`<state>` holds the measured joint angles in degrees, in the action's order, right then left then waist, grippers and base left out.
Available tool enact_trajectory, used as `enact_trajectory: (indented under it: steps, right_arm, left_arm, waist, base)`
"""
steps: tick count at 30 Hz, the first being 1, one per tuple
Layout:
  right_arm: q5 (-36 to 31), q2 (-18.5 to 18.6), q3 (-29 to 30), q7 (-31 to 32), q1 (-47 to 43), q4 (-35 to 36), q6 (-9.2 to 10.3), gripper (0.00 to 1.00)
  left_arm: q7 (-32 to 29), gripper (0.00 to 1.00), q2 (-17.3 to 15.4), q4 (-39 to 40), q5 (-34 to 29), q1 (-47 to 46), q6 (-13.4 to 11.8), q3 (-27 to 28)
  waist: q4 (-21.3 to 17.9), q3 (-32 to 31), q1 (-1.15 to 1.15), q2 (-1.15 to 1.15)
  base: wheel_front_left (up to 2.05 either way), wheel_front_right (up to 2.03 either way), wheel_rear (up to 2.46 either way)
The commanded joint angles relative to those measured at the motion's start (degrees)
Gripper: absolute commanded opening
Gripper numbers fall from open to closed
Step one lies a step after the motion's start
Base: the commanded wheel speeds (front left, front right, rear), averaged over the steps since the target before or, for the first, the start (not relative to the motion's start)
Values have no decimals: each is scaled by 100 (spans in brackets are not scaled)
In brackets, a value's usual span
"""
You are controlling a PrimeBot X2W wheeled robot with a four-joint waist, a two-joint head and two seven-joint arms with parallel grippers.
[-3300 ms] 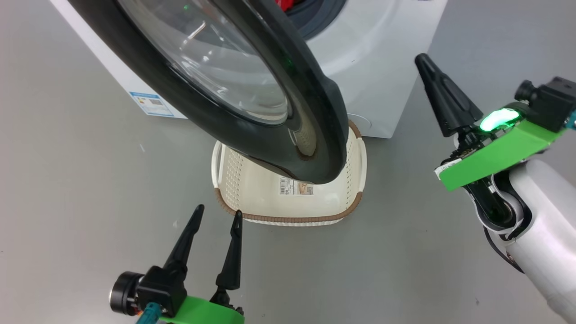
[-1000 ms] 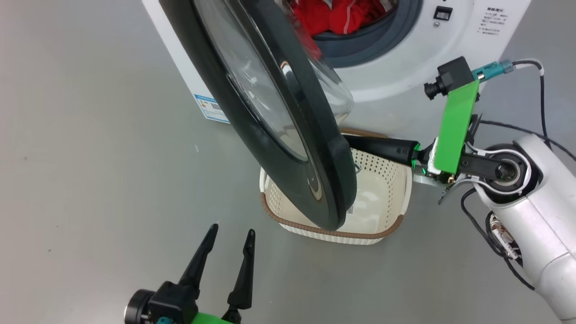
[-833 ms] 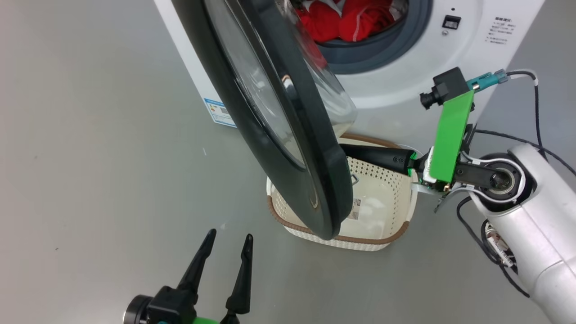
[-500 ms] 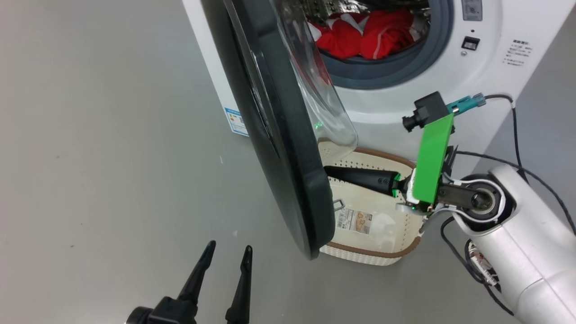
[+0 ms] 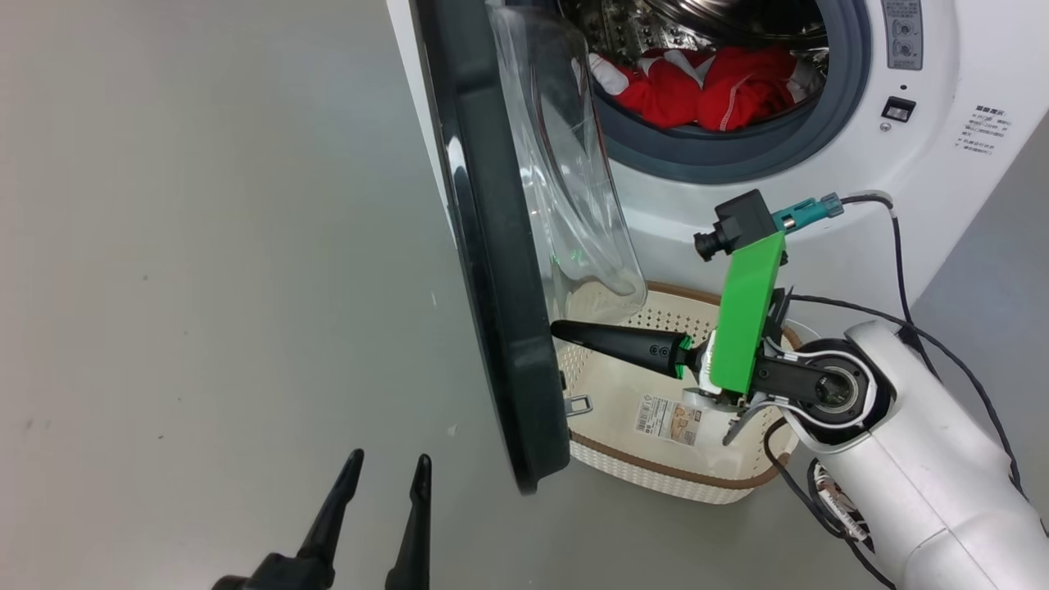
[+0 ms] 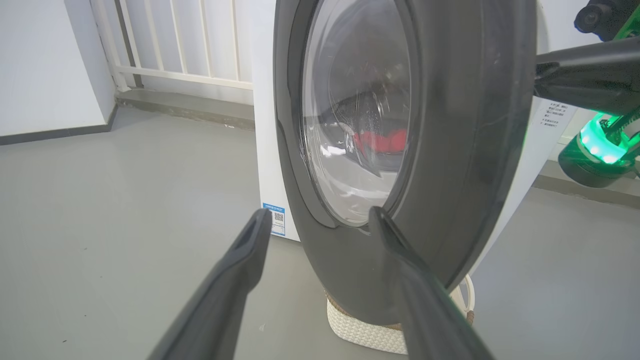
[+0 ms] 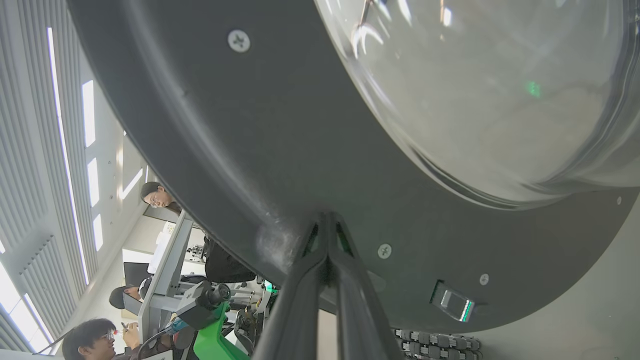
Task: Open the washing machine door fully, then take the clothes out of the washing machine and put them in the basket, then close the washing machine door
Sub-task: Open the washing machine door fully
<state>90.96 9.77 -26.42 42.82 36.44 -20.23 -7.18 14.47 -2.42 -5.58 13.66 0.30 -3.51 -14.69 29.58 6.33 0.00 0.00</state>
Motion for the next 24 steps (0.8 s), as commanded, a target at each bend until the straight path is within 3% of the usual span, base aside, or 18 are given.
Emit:
enact_trajectory:
  steps: [1,24]
  right_arm:
    - [-106,-178,-69,-37,28,167,-31,0]
    - [-185,-366,-347,-171,149,158,-31,0]
  left_arm:
    - [53,100,-45,200,-40,-28,-21,224]
    - [53,100,-45,322,1,4,-105,304]
  waist:
    - [16,15,0,0]
    - [50,66,0,0]
  base:
    - [0,0,0]
    - [0,0,0]
